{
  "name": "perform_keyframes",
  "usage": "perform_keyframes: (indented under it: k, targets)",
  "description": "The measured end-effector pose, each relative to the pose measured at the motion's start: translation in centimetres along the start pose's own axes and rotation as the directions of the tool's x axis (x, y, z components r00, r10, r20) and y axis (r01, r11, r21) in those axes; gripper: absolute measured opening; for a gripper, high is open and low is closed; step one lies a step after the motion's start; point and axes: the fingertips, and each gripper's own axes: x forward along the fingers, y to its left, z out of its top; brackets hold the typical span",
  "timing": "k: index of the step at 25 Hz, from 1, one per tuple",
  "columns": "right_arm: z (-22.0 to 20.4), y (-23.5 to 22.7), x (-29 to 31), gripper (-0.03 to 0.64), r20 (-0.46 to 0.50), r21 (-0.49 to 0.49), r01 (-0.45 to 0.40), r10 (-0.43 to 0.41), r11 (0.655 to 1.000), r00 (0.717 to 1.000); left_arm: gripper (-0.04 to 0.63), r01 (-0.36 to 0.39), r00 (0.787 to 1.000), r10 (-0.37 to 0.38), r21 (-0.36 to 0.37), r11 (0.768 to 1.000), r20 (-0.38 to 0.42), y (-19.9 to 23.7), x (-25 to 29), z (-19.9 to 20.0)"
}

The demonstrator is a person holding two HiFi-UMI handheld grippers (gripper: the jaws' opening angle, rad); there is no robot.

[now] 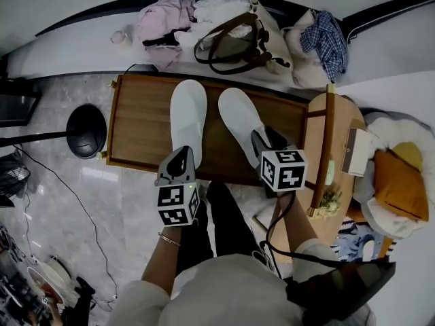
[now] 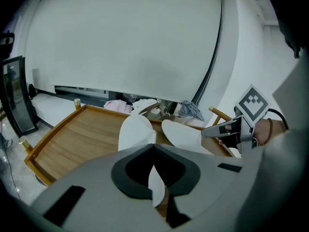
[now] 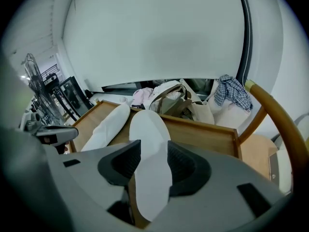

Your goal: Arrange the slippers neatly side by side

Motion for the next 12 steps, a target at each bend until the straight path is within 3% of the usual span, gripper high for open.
perform_keyframes:
  k: [12]
  targets:
    - [0.4,-1.4,2.4,0.195,-0.025,-0.056,0.016,-0.017,0.998,1.000,0.017,-0.006,1.000,0.006,-0.010,1.000,-0.018,0.0,0.8,-0.7]
